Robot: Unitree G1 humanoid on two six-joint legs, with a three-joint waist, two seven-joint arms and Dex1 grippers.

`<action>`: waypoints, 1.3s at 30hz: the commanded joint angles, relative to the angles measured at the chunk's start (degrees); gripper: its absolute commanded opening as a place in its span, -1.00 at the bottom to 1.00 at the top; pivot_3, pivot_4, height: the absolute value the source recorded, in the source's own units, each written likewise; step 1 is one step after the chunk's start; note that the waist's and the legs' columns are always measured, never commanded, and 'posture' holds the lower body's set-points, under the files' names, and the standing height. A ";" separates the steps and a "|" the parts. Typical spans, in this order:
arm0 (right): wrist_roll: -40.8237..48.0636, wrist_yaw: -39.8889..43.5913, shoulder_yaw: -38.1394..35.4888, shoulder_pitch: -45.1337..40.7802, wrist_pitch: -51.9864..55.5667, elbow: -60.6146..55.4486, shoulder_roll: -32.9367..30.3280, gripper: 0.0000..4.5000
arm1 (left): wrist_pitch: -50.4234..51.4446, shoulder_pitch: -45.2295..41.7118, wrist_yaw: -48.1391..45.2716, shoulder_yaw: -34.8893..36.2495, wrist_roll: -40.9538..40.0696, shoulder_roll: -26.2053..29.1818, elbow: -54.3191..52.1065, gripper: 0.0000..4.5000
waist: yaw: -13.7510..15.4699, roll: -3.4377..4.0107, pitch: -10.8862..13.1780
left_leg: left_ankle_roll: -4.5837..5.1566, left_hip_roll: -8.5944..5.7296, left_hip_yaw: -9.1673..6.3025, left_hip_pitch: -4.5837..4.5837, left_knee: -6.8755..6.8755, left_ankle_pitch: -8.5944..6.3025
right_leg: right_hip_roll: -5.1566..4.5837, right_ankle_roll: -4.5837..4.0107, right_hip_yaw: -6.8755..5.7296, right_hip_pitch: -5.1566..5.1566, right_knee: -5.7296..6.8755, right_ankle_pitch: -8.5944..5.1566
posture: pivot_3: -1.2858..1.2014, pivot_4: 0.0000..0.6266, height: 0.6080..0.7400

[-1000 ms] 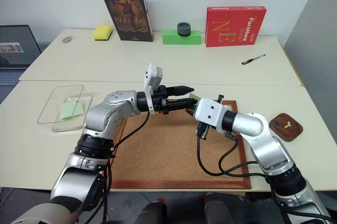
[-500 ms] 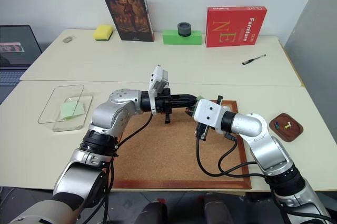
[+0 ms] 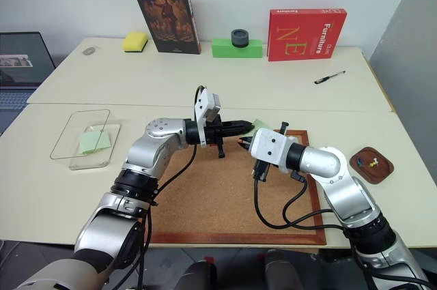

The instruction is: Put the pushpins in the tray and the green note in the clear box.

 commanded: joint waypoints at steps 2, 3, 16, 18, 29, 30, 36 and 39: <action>0.24 -1.40 -2.47 0.53 -1.03 -4.15 0.26 -1.00 | -2.76 -1.23 1.52 1.59 0.43 -0.86 -0.05 -0.99 | 0.02 0.00 0.00 | 0.00 0.00 0.00 0.00 0.00 0.00 | 0.00 0.00 0.00 0.00 0.00 0.00 | 0.03 -0.52 1.00; 0.20 -1.76 -2.59 0.80 -0.94 -4.53 0.43 -1.00 | -3.00 -1.10 1.70 1.61 0.45 -0.98 -0.11 -0.99 | 0.02 0.00 0.00 | 0.00 0.00 -0.01 0.00 0.00 0.00 | 0.00 0.00 0.00 0.00 0.00 0.00 | 0.03 -0.52 1.00; 0.37 -9.08 -21.53 16.84 9.14 -11.14 -3.67 -1.00 | -2.68 2.37 3.19 2.94 0.18 2.40 -7.99 -0.99 | 0.36 0.00 0.00 | 0.00 -0.02 -0.02 0.00 0.01 0.00 | -0.01 0.00 0.00 0.03 0.02 0.00 | 0.03 -0.52 1.00; -1.35 -10.99 -25.79 21.48 10.76 -10.01 -4.96 -1.00 | -1.22 3.46 3.23 3.02 -0.63 2.96 -10.76 -0.99 | 0.49 0.01 -0.01 | 0.00 -0.02 -0.02 0.03 -0.02 0.00 | -0.01 0.00 0.01 0.05 0.02 0.00 | 0.03 -0.52 1.00; -5.39 -16.05 -34.20 28.26 14.35 3.49 -9.66 -1.00 | 2.42 5.40 4.31 2.64 -1.85 2.68 -17.36 -0.99 | 0.27 0.01 -0.01 | 0.01 -0.04 0.07 0.56 0.02 0.01 | 0.00 0.03 0.12 0.44 0.10 0.02 | 0.03 -0.52 1.00; -5.29 -16.12 -34.27 28.09 14.51 4.33 -9.88 -1.00 | 2.54 5.50 4.31 2.60 -1.82 2.63 -17.59 -0.99 | 0.18 0.01 -0.01 | 0.01 -0.04 0.07 0.58 0.02 0.01 | 0.00 0.03 0.12 0.46 0.09 0.02 | 0.03 -0.52 1.00; -4.08 -14.98 -33.66 27.38 15.72 8.05 -10.95 -1.00 | 3.05 5.73 4.46 2.66 -1.90 2.34 -18.28 -0.99 | 0.03 0.01 -0.01 | 0.01 -0.04 0.08 0.57 0.02 0.01 | 0.00 0.04 0.13 0.47 0.08 0.02 | 0.03 -0.52 1.00; -3.31 -14.52 -33.30 26.92 16.25 9.32 -10.49 -0.88 | 3.12 5.77 4.47 2.62 -1.86 2.37 -18.45 -1.00 | 0.04 0.01 -0.01 | 0.01 -0.04 0.08 0.57 0.02 0.01 | 0.00 0.04 0.13 0.47 0.07 0.02 | 0.03 -0.52 1.00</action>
